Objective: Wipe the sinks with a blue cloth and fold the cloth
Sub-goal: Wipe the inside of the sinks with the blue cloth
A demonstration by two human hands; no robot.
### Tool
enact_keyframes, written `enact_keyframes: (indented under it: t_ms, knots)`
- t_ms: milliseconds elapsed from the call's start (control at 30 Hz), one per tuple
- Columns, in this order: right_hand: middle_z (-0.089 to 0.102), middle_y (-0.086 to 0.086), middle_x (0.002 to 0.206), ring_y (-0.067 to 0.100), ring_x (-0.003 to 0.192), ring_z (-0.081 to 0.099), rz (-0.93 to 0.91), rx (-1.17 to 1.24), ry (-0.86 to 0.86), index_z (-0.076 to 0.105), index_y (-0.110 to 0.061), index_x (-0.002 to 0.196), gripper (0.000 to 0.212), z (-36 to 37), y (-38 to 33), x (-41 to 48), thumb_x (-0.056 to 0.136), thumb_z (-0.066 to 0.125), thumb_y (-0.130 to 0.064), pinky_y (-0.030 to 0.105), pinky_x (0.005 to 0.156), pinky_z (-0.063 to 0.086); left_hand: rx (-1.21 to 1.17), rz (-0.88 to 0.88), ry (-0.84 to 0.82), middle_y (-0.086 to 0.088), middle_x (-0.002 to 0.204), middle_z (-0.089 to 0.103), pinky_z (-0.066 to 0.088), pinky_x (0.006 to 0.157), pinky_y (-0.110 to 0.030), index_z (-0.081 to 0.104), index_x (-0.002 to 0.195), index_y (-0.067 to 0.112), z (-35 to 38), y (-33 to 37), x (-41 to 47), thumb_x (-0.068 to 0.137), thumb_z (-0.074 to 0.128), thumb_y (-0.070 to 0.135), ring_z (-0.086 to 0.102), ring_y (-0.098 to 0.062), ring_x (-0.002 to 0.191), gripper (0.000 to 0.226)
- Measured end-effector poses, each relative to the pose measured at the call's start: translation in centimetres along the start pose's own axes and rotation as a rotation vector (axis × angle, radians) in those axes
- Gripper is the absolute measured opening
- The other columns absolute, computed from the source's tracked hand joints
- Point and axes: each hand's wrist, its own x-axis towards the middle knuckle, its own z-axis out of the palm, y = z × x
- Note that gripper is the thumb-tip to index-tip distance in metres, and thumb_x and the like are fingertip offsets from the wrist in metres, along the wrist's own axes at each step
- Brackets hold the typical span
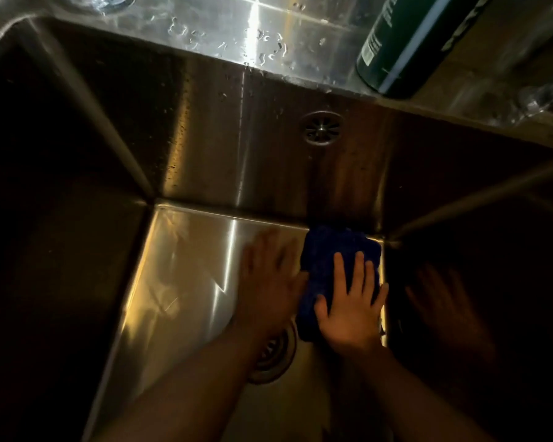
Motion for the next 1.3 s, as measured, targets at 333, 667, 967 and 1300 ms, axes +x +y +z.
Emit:
enact_keyframes:
  t_ms: [333,667,967,1300]
  knots:
    - [-0.014,-0.012,0.158,0.015,0.146,-0.016,-0.142,-0.133,0.213,-0.004,-0.051,0.144,0.069,-0.2,-0.6,5.3,0.084,0.02,-0.074,0.056,0.115,-0.006,0.189,-0.112,0.174,-0.029,0.147,0.033,0.026,0.107,-0.057,0.039,0.144,0.016,-2.5,-15.2,-3.7,0.088,0.039,0.05,0.027,-0.048,0.136,0.065]
    - [-0.025,0.001,0.156,0.025,0.143,-0.025,0.01,-0.094,0.177,-0.019,-0.041,0.143,0.072,0.4,-3.7,5.9,0.081,0.002,-0.072,0.055,0.114,-0.012,0.204,-0.107,0.174,-0.023,0.155,0.021,0.02,0.113,-0.054,0.028,0.149,0.021,-1.2,-15.2,-3.8,0.091,0.035,0.049,0.013,-0.037,0.145,0.065]
    - [-0.015,0.006,0.159,0.029,0.145,-0.017,-0.517,0.022,0.042,-0.003,-0.034,0.15,0.065,2.9,-23.7,7.4,0.096,0.026,-0.053,0.059,0.11,-0.019,-0.258,-0.248,0.516,-0.025,0.14,0.041,0.029,0.108,-0.044,0.043,0.137,0.0,-5.4,-11.6,-4.6,0.094,0.032,0.029,0.039,-0.04,0.128,0.053]
    - [0.062,0.002,0.127,0.019,0.115,0.057,-0.276,0.744,0.096,0.056,-0.022,0.128,0.035,-1.4,-16.7,2.4,0.096,0.043,-0.02,0.034,0.098,0.046,0.16,-0.116,0.062,-0.014,0.16,0.003,0.002,0.118,-0.046,0.007,0.152,0.022,-6.2,-13.2,-0.9,0.098,0.029,0.045,-0.002,-0.032,0.147,0.063]
